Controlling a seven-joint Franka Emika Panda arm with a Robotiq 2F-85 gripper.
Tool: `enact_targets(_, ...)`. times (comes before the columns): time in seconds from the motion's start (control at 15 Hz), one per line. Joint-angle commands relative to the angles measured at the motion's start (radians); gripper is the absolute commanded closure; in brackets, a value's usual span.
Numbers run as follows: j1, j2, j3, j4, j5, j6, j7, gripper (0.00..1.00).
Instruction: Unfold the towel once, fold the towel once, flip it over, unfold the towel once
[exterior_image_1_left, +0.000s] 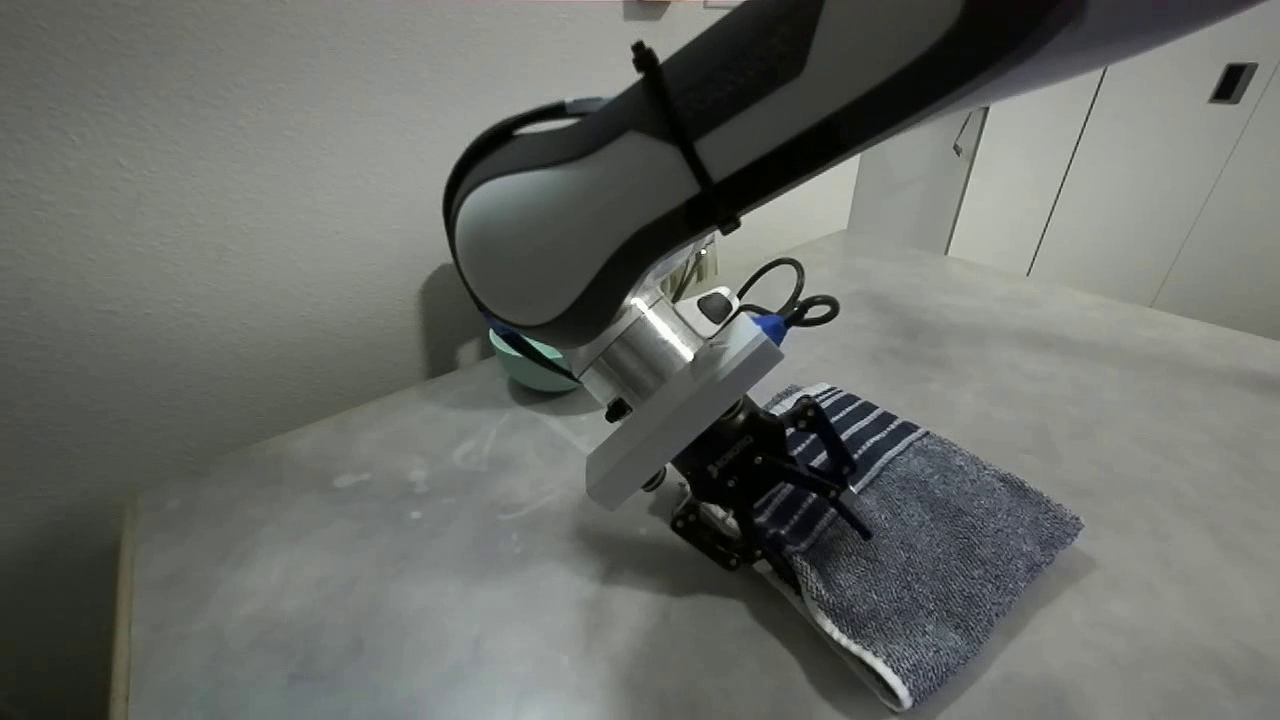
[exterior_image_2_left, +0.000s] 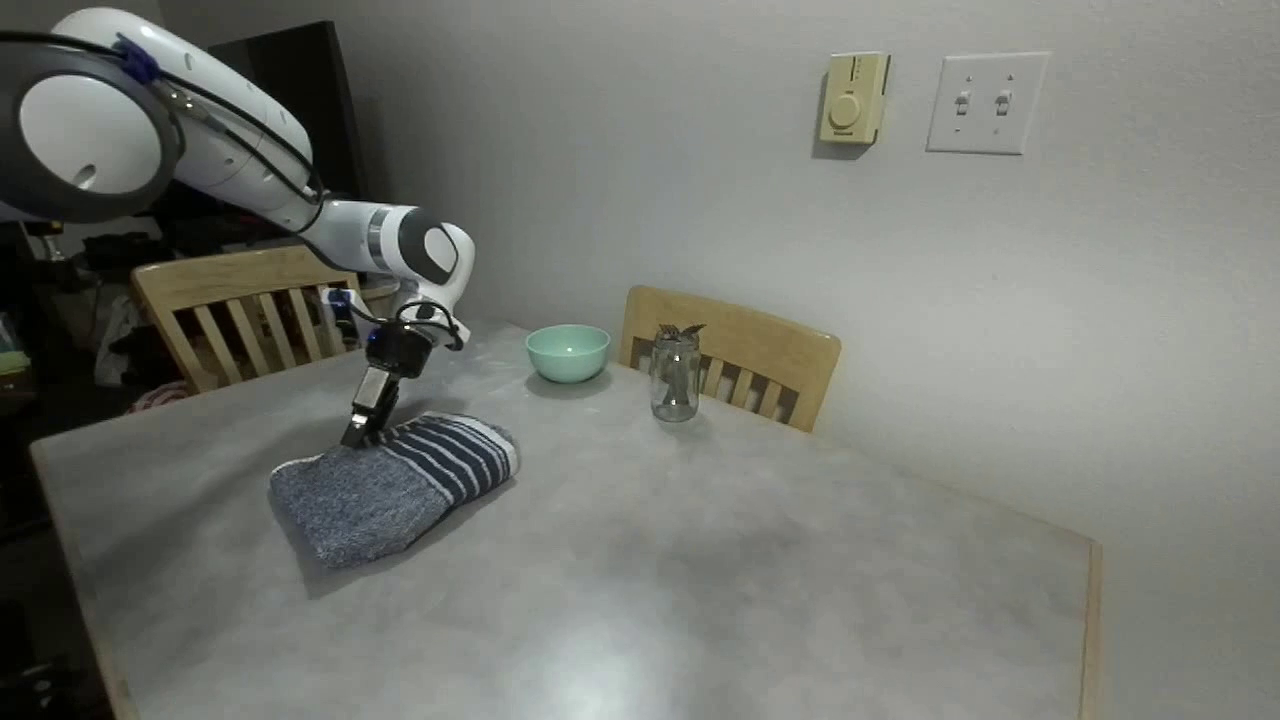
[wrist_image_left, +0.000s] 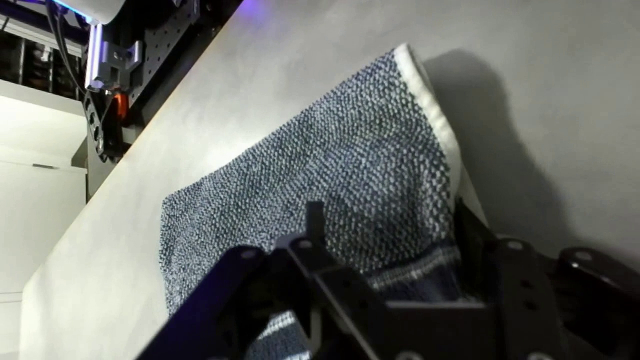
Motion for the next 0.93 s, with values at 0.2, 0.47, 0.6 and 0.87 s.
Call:
enact_targets(0.2, 0.008, 0.056, -0.001, 0.11, -0.023, -0.022, -0.043, 0.88)
enact_targets(0.47, 0.025, 0.041, 0.006, 0.139, -0.067, 0.035, -0.175, 1.0)
enact_targets(0.6, 0.038, 0.032, 0.008, 0.157, -0.1, 0.062, -0.256, 0.99)
enact_targets(0.87, 0.061, 0.0, 0.009, 0.169, -0.164, 0.124, -0.419, 0.99)
